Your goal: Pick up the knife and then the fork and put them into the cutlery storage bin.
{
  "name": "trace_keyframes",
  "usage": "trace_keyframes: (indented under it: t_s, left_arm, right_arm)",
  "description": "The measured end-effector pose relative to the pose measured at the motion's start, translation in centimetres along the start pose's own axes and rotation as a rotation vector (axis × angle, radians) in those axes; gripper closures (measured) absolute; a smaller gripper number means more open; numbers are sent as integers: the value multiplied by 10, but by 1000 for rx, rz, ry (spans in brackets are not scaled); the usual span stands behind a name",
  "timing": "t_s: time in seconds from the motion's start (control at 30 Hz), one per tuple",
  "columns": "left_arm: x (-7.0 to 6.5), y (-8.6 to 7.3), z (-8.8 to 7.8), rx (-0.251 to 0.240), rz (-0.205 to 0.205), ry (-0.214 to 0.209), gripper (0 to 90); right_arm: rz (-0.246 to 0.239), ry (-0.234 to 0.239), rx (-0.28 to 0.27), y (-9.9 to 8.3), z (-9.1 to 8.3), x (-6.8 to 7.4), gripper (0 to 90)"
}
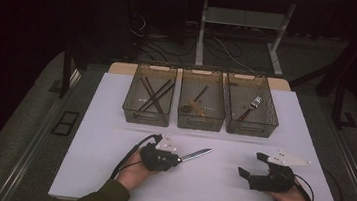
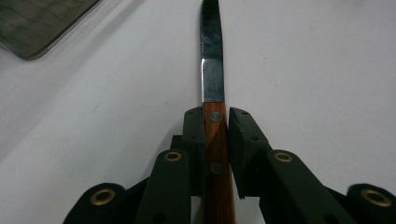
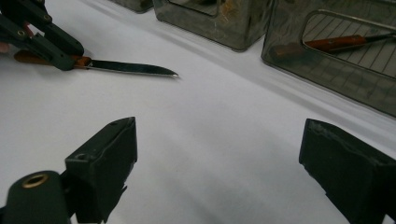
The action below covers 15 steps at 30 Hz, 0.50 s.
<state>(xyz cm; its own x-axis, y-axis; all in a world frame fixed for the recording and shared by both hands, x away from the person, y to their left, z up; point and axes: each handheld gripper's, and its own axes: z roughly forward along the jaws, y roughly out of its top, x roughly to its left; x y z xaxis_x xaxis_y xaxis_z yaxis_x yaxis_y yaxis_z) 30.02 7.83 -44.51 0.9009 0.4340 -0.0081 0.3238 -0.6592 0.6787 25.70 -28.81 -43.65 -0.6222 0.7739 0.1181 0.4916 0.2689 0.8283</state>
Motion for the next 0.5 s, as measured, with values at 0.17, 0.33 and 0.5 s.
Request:
trace_keyframes:
  t_s: [0.17, 0.33, 0.5]
  left_arm:
    - [-1, 2, -4, -14, 5, 14, 769]
    - [-3, 6, -13, -73, -8, 25, 769]
    - [-7, 10, -22, -130, -12, 24, 768]
  right_arm:
    - [37, 14, -4, 0, 0, -2, 115]
    - [38, 34, 0, 3, 0, -1, 115]
    - [34, 46, 8, 11, 0, 5, 116]
